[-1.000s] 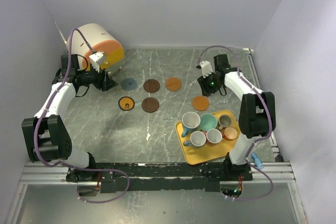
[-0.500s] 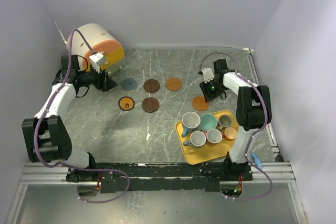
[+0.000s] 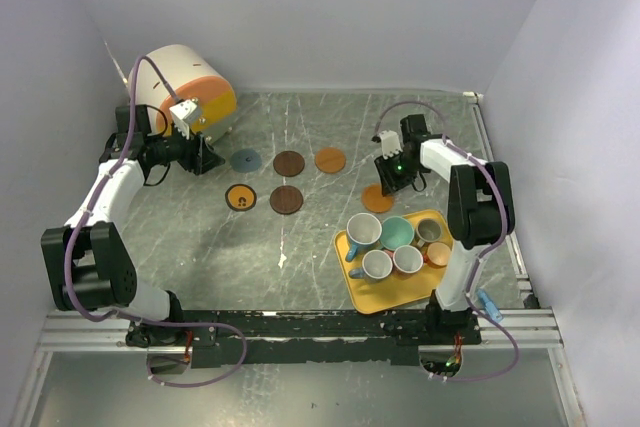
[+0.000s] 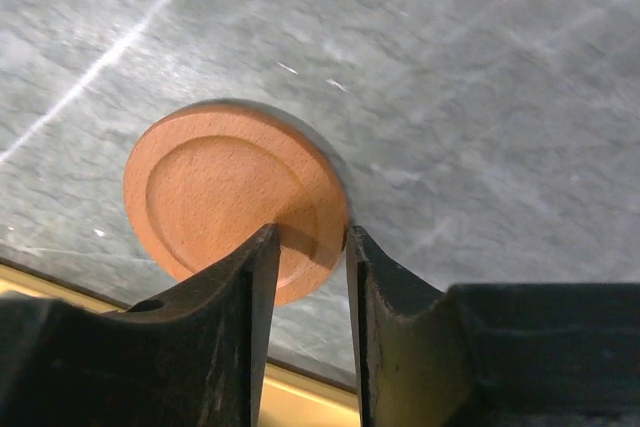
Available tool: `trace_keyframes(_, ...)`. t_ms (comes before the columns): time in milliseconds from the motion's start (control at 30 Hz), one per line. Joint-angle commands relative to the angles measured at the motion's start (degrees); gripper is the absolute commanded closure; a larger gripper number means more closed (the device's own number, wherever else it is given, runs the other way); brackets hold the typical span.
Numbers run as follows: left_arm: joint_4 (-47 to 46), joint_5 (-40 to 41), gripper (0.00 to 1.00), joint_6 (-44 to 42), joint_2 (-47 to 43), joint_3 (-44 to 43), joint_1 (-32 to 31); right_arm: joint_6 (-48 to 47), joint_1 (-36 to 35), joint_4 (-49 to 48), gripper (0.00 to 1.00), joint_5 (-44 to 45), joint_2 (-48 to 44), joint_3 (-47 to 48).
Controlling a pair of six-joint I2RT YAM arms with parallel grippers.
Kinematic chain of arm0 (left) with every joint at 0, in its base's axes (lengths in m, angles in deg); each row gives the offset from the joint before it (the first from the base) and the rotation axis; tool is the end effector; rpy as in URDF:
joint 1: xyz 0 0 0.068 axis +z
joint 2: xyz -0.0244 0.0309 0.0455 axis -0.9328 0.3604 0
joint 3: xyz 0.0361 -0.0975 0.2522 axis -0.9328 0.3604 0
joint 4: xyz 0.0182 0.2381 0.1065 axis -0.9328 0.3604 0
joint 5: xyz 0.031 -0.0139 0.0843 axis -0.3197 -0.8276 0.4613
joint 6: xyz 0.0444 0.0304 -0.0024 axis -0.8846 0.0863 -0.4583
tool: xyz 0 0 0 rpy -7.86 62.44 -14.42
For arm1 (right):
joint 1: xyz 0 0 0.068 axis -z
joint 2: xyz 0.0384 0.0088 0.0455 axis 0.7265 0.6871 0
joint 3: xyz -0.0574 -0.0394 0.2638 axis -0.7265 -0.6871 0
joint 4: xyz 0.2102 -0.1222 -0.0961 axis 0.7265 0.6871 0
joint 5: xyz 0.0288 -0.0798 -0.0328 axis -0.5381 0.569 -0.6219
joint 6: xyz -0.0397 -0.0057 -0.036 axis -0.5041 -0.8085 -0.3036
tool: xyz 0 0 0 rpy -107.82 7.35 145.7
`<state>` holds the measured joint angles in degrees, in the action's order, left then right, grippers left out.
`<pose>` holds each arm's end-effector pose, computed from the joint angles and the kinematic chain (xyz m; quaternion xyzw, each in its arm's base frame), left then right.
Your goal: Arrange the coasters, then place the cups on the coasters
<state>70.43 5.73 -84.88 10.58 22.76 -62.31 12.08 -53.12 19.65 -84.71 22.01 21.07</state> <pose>0.3121 0.0072 0.2762 0.2929 0.7822 -0.3037 0.4585 0.3699 0.0531 0.1595 -0.2548 0.9428 0.1299 0.1711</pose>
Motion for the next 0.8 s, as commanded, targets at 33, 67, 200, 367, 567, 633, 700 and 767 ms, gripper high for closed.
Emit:
trace_keyframes(33,-0.8,-2.9,0.32,-1.7,-0.9,0.2,0.5,5.0,-3.4,-2.7,0.71,-3.4,2.3,-1.6)
trace_keyframes(67,-0.6,-3.0,0.32,-1.7,-0.7,0.1,0.5,5.7,-4.5,-3.3,0.72,-2.8,2.8,-1.5)
trace_keyframes(200,-0.2,-2.9,0.32,-2.1,-0.5,0.1,0.5,7.5,-10.6,-6.2,0.78,0.8,4.3,-0.1)
trace_keyframes(367,0.1,-2.6,0.32,-2.5,-1.0,0.2,0.5,9.0,-16.7,-9.2,0.83,4.7,8.4,3.5)
trace_keyframes(567,0.4,-2.3,0.32,-2.7,-1.5,0.3,0.5,9.1,-21.2,-10.1,0.85,7.7,12.0,7.1)
trace_keyframes(633,0.5,-2.4,0.32,-2.9,-1.7,0.4,0.5,9.0,-21.3,-10.0,0.86,7.8,12.2,7.4)
trace_keyframes(700,0.4,-2.3,0.32,-2.9,-2.0,0.6,0.5,8.7,-21.3,-9.9,0.86,8.1,11.8,7.0)
trace_keyframes(767,0.2,-2.4,0.32,-3.0,-2.0,0.8,0.5,8.3,-21.3,-9.9,0.86,8.4,10.9,6.0)
